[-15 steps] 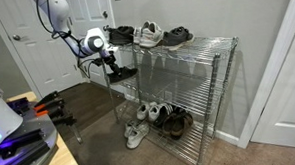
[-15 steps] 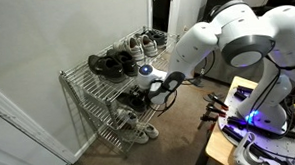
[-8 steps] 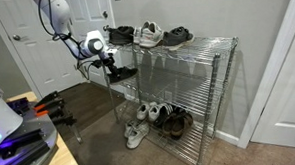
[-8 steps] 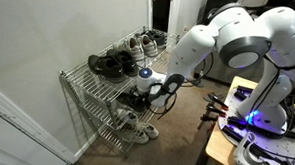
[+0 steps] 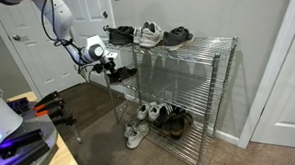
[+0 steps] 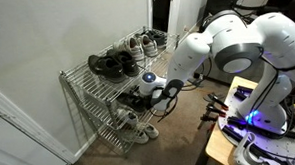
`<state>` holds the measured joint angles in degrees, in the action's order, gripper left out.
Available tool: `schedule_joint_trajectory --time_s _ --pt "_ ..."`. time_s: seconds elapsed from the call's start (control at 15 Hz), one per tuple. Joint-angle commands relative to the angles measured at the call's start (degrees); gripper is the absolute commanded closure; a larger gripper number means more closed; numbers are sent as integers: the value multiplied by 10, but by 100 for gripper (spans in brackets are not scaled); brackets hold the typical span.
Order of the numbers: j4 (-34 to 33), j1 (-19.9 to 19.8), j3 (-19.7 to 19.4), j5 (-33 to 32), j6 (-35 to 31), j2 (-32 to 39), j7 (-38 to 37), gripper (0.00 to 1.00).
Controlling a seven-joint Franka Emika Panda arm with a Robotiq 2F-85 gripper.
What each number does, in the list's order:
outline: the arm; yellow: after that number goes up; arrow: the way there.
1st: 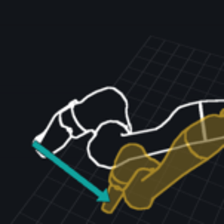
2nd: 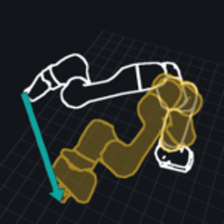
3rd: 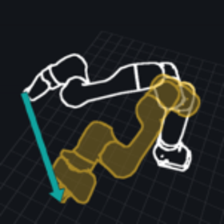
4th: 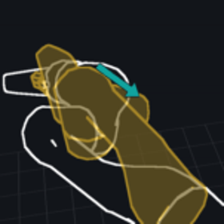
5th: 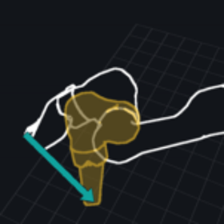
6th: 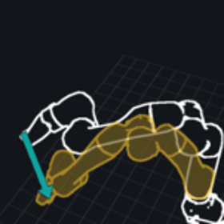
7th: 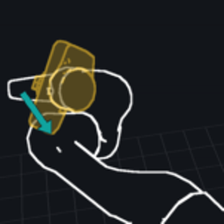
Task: Pick up the dark grey sneaker from the second shelf and put it on the topmost shelf.
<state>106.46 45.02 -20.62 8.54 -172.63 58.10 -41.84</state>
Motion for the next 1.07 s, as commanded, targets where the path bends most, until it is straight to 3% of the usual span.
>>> schedule_joint_trajectory --time_s 0.0,0.4,0.53,1.0 --pt "-2 -7 7 9 -16 11 -4 53" --pt "7 1 3 12 -19 8 -6 92" --pt "17 14 -5 12 -25 4 -10 97" --pt "91 91 -67 12 18 -41 -52 95"
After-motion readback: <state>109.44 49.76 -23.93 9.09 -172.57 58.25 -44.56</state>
